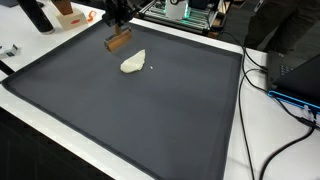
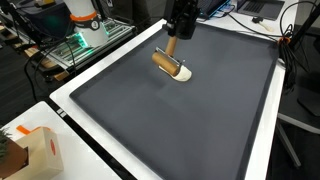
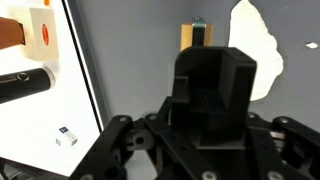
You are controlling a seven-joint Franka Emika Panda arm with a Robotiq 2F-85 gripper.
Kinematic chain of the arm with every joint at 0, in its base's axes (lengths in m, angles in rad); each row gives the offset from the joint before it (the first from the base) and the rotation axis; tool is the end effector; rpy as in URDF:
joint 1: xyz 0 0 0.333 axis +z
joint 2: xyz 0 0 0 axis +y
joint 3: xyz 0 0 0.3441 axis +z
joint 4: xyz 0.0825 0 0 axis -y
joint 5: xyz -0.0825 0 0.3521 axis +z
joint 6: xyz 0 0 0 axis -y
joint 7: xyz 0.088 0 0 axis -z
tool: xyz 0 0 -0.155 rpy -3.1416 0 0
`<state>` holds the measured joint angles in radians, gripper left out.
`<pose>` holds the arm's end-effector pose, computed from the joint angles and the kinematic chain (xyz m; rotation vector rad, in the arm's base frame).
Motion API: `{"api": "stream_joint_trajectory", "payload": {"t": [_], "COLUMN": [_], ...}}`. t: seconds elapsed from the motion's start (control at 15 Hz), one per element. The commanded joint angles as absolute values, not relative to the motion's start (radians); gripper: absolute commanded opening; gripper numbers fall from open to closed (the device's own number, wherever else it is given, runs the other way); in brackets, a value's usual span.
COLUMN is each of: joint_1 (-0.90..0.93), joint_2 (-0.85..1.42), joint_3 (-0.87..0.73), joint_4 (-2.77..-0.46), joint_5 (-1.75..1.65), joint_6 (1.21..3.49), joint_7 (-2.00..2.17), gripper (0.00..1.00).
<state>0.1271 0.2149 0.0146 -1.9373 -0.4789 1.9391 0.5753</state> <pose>0.5556 0.0264 0.3675 2.6572 -0.2802 -0.0636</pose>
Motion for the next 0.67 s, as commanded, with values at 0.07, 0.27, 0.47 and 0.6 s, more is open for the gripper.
{"api": "stream_joint_trajectory", "payload": {"t": [0.07,0.27,0.47,0.6], "joint_1": [0.147,0.151,0.152,0.151], "joint_2": [0.235,0.247,0.257,0.262], "joint_3": [0.006,0.006,0.006,0.006], "joint_4": [-1.927,-1.925,-1.926,-1.927], "joint_5": [-0.525,-0.529,-0.526,-0.522], "joint_6": [1.899,1.889,1.886,1.894], "joint_7": [0.663,0.687,0.693,0.686], "gripper": [0.24,0.24,0.24,0.24]}}
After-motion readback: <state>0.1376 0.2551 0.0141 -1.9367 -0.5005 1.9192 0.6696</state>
